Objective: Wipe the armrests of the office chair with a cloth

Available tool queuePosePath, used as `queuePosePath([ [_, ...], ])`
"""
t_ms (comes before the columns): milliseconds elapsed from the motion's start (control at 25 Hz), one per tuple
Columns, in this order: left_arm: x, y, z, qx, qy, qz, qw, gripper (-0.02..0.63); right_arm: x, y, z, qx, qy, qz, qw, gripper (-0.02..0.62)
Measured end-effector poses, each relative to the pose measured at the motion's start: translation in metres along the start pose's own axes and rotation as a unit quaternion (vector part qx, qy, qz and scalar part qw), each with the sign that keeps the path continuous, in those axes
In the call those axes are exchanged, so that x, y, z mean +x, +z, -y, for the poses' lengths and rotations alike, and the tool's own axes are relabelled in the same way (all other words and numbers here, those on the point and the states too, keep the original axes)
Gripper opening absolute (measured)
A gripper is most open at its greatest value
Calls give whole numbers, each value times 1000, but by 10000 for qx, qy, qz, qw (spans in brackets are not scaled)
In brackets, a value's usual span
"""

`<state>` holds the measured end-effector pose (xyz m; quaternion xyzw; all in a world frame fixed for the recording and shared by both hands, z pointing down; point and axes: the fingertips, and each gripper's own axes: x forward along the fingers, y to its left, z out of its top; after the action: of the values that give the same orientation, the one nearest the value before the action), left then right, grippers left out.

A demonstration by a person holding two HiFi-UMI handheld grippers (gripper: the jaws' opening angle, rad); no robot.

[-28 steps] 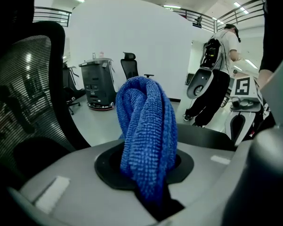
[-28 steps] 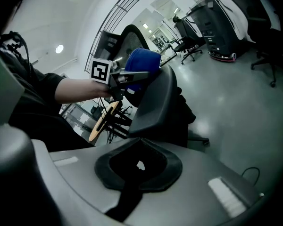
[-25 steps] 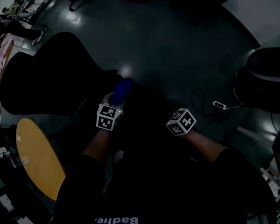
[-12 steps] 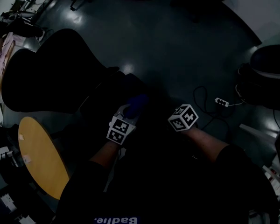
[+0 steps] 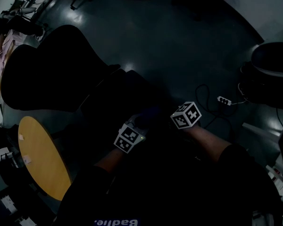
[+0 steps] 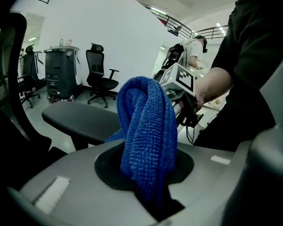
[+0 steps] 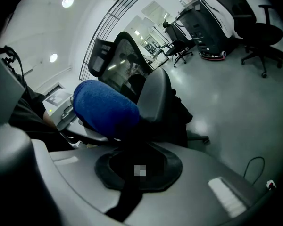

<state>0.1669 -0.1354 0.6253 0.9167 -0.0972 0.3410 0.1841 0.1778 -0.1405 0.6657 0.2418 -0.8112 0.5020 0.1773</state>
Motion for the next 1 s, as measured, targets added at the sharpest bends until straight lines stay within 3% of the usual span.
queuePosePath([
  [240, 0, 1, 24, 52, -402, 0, 9992, 109, 0, -1, -2, 108, 28, 100, 9999, 5],
  [360, -10, 13, 16, 126, -354, 170, 9992, 107, 0, 1, -2, 101, 48, 122, 9999, 5],
  [560, -32, 50, -43, 311, 292, 520, 9977, 107, 0, 0, -3, 136, 84, 173, 9997, 5],
  [760, -51, 88, -117, 492, 1065, 749, 9903, 107, 1, 0, -2, 107, 142, 139, 9997, 5],
  [1000, -60, 118, -176, 596, 1617, 599, 9832, 107, 1, 2, -5, 78, 205, 89, 9997, 5],
])
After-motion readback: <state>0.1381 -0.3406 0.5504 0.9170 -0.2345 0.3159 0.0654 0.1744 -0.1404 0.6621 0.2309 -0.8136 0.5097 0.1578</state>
